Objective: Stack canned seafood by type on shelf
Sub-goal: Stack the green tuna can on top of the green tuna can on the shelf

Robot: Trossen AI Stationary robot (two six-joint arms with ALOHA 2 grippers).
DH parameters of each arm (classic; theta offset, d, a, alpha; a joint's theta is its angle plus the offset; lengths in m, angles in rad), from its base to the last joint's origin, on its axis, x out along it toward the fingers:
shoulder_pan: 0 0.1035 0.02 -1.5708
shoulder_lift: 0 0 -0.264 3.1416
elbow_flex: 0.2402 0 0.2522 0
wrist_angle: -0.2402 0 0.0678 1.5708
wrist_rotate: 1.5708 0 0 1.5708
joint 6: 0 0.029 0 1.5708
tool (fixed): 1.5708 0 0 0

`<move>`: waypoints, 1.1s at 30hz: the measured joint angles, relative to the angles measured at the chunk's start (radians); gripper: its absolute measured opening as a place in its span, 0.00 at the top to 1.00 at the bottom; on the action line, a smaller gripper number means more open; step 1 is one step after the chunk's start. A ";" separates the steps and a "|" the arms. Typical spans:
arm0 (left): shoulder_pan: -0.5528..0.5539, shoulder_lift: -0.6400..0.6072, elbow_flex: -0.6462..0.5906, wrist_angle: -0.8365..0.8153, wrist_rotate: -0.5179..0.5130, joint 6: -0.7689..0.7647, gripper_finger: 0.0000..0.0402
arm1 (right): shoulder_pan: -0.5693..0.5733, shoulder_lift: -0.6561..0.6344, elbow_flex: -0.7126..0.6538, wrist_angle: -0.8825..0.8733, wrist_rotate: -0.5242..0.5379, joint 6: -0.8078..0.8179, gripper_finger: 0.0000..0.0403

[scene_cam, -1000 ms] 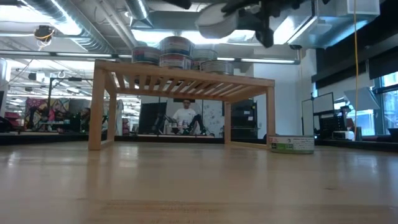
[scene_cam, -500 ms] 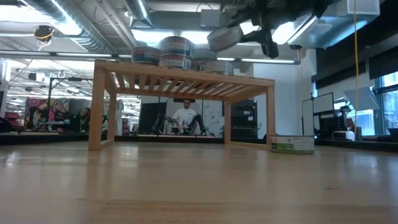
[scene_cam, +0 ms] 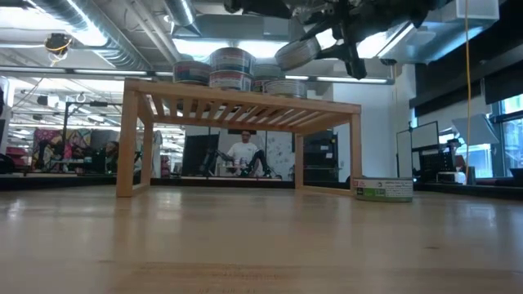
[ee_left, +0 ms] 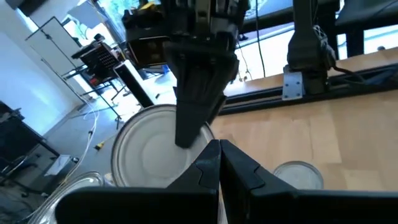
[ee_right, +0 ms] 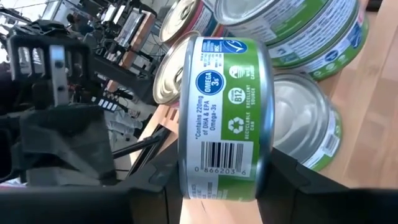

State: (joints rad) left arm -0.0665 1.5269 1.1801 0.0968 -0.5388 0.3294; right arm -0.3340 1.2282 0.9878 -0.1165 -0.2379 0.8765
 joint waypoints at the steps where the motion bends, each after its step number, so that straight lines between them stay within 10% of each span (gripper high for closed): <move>1: 0.006 0.004 0.000 0.008 0.007 0.000 1.00 | 0.000 0.003 0.000 0.000 0.000 0.010 0.64; 33: 0.138 0.005 0.000 -0.068 0.023 -0.008 1.00 | 0.000 0.117 0.001 0.090 -0.018 0.036 0.62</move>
State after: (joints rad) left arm 0.0710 1.5314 1.1797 0.0284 -0.5156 0.3215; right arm -0.3340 1.3457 0.9886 -0.0265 -0.2554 0.9127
